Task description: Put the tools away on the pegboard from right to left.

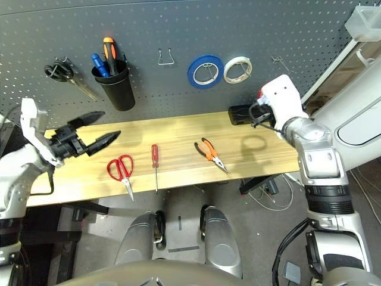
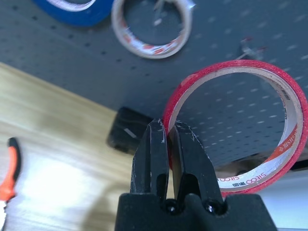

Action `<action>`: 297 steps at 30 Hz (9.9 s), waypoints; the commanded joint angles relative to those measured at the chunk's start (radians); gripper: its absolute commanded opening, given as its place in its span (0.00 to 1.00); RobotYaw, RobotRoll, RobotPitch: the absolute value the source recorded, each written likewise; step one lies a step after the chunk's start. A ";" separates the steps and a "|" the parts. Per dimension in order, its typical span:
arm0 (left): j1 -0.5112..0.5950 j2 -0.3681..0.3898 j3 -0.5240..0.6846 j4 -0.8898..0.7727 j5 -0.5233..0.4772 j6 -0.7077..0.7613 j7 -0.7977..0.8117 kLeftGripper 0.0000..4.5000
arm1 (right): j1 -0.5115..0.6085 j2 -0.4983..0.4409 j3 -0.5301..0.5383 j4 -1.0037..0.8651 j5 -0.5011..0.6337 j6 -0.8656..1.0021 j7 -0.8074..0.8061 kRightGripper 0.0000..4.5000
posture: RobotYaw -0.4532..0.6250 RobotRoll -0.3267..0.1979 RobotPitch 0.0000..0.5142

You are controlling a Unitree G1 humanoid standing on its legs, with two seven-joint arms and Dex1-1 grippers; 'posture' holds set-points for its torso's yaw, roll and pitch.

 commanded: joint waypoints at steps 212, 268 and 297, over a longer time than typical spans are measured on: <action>0.094 0.090 0.097 -0.225 -0.143 0.296 0.002 1.00 | -0.844 0.549 0.223 1.148 -0.103 -1.130 -0.266 0.46 | 0.48 0.62 0.41; -0.079 -0.244 -0.432 0.052 0.347 0.397 0.413 1.00 | 0.154 -0.127 0.321 -0.158 0.421 -0.168 0.573 1.00 | 0.32 0.62 0.38; -0.321 -0.594 -0.415 0.673 0.529 0.372 0.729 1.00 | 0.268 -0.123 0.306 0.066 0.363 -0.520 0.767 1.00 | 0.27 0.62 0.49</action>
